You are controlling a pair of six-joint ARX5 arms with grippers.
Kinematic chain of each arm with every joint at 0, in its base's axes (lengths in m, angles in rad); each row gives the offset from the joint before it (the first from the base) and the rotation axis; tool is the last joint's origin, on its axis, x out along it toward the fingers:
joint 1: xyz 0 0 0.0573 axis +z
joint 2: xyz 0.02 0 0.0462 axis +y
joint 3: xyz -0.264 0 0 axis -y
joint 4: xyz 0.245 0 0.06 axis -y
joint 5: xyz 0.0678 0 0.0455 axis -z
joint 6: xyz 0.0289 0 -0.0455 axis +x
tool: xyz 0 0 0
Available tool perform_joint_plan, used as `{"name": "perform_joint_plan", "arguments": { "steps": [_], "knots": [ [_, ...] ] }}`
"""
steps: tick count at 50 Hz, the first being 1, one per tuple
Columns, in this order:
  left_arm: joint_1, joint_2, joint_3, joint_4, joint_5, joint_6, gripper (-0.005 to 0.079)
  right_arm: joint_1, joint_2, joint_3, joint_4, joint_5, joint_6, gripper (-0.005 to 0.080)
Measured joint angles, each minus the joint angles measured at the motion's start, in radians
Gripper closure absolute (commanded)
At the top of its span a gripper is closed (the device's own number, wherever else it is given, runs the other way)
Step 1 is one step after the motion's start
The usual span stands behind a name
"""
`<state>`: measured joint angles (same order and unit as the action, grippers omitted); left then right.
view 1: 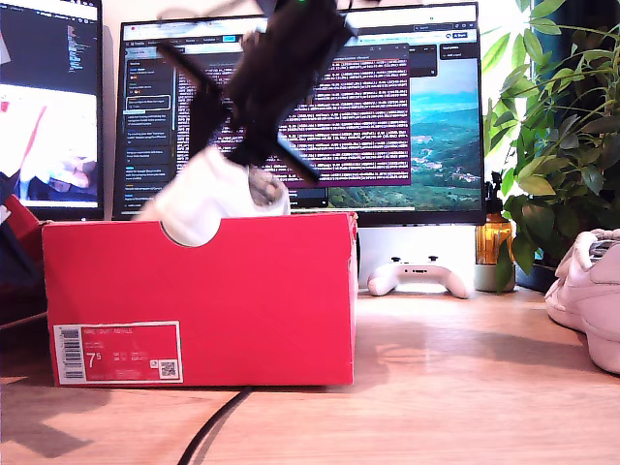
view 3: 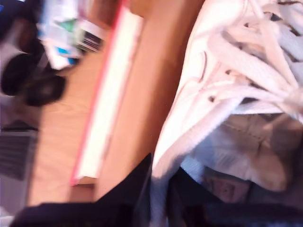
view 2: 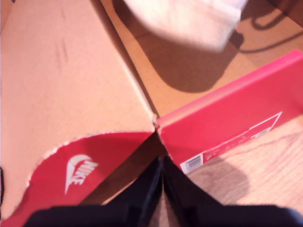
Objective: Pack the white shoes by picking the first shoe and placing it inside the red shoebox, left side, then picking and rotating the second shoe and placing it in the shoebox
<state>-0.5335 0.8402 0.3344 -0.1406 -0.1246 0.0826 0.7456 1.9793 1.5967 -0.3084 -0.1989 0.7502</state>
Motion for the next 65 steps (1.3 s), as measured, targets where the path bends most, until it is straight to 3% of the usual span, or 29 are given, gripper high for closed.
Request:
{"name": "perform_joint_plan", "arguments": {
  "steps": [16,19,25,28,44,55,65],
  "knots": [
    [0.0,0.0,0.0,-0.001,0.0,0.0,0.0761,0.01,0.047,0.0,0.008,0.033,0.011,0.0756],
    [0.0,0.0,0.0,-0.001,0.0,0.0,0.0761,0.01,0.047,0.0,0.009,0.032,0.012,0.0696],
    [0.0,0.0,0.0,-0.001,0.0,0.0,0.0761,0.013,0.047,0.0,0.011,0.033,0.012,0.0476],
    [0.0,0.0,0.0,-0.001,0.0,0.0,0.0761,0.017,0.047,0.0,0.02,0.033,0.012,0.0413],
    [0.0,0.0,0.0,-0.001,0.0,0.0,0.0761,0.022,0.047,0.014,0.015,0.033,0.012,0.0407],
    [0.0,0.0,0.0,-0.001,0.0,0.0,0.0761,0.002,0.047,0.184,-0.201,0.015,0.007,0.0408],
    [0.0,0.0,0.0,-0.001,0.0,0.0,0.0761,-0.082,0.045,0.356,-0.418,-0.132,-0.061,0.0407]
  ]
}}
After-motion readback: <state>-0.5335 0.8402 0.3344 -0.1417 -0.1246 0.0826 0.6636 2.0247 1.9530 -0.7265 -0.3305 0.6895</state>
